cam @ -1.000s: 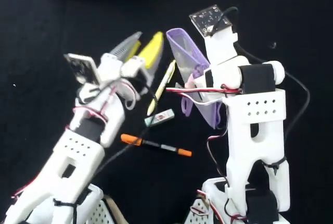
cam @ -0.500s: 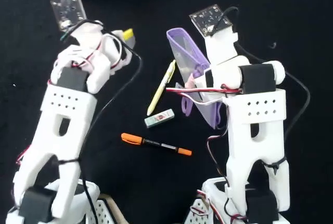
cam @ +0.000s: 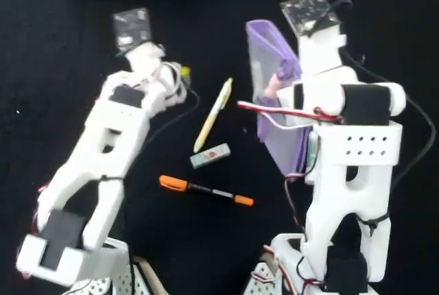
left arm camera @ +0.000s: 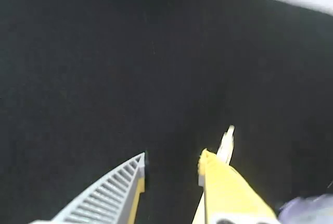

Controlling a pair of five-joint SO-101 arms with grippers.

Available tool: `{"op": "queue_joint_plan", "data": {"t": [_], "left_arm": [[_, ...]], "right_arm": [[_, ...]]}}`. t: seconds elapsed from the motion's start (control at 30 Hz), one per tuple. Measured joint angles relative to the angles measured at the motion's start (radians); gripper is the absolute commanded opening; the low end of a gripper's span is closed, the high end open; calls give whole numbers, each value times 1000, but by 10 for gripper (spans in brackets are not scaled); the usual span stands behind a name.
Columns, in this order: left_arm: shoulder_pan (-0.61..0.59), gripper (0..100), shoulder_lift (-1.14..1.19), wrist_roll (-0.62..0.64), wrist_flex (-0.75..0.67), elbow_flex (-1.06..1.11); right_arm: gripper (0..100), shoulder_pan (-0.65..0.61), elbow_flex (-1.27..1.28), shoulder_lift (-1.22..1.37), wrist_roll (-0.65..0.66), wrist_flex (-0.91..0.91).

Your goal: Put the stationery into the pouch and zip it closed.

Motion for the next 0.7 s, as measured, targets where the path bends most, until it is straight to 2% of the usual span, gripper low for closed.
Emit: {"op": "queue_joint_plan", "data": {"t": [0.27, 0.5, 0.7], "left_arm": [[95, 182, 273, -184, -2, -106], [132, 182, 423, -288, -3, -192], [140, 177, 500, -308, 18, -267]], "right_arm": [[11, 117, 0, 0, 41, 0], [11, 129, 0, 0, 81, 0], [11, 129, 0, 0, 83, 0]]}}
